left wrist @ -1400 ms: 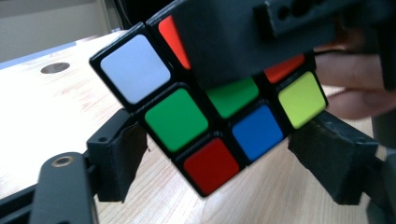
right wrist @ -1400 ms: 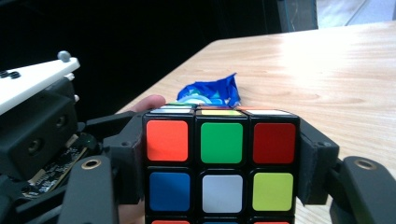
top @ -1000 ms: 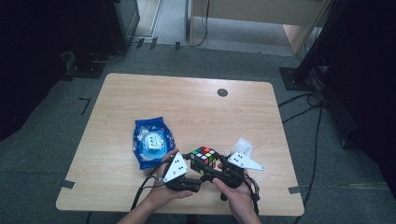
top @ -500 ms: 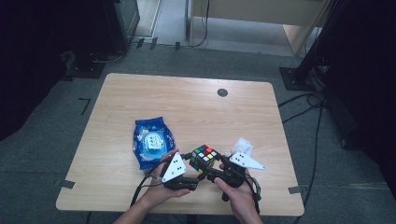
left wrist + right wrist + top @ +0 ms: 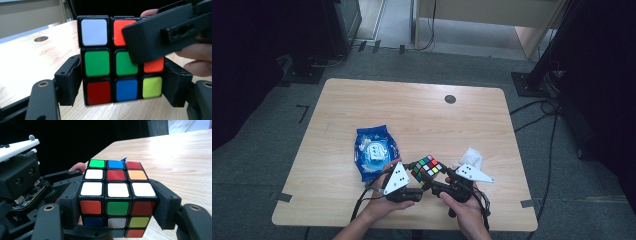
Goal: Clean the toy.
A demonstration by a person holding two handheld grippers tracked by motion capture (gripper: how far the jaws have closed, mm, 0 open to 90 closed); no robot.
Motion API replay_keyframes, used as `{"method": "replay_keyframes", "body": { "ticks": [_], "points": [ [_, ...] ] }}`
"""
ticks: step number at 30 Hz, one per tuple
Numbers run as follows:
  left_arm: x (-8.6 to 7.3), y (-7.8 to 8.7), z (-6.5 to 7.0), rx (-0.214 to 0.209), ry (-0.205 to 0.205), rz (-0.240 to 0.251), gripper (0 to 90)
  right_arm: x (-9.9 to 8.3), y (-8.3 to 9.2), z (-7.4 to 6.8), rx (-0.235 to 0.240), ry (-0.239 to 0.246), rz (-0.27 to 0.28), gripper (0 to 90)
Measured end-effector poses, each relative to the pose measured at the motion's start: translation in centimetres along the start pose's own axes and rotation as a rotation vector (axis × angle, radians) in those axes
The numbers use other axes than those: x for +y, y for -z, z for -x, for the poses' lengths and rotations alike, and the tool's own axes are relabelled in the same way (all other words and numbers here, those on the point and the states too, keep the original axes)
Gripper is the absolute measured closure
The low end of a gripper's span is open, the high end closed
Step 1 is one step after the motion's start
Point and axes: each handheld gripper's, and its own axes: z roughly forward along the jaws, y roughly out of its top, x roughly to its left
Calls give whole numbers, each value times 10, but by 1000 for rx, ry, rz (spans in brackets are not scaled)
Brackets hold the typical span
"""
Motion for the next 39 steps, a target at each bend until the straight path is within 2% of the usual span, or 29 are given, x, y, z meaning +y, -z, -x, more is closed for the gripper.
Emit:
{"method": "replay_keyframes", "body": {
  "ticks": [7,9,12,19,25,28,32,34,36,39],
  "points": [
    [0,0,2,21,-25,-9,278,-1,-1,0,12,-6,-8,347],
    [0,0,3,49,-42,-13,303,-1,-1,0,7,-4,-12,345],
    [0,2,2,41,-36,-5,339,0,-1,2,15,-23,-12,313],
    [2,7,-3,22,-11,18,340,6,3,3,53,13,-6,301],
    [2,12,-11,34,5,26,340,13,11,5,99,37,18,318],
    [2,18,-18,44,34,42,341,17,18,8,119,55,31,323],
    [3,24,-26,56,51,50,341,25,28,18,83,64,60,336],
    [2,27,-29,62,56,54,341,29,35,30,25,70,77,351],
    [2,30,-32,67,57,53,341,30,39,39,-14,81,84,367],
    [2,33,-36,77,63,56,341,30,47,57,-96,102,82,380]
  ]
}}
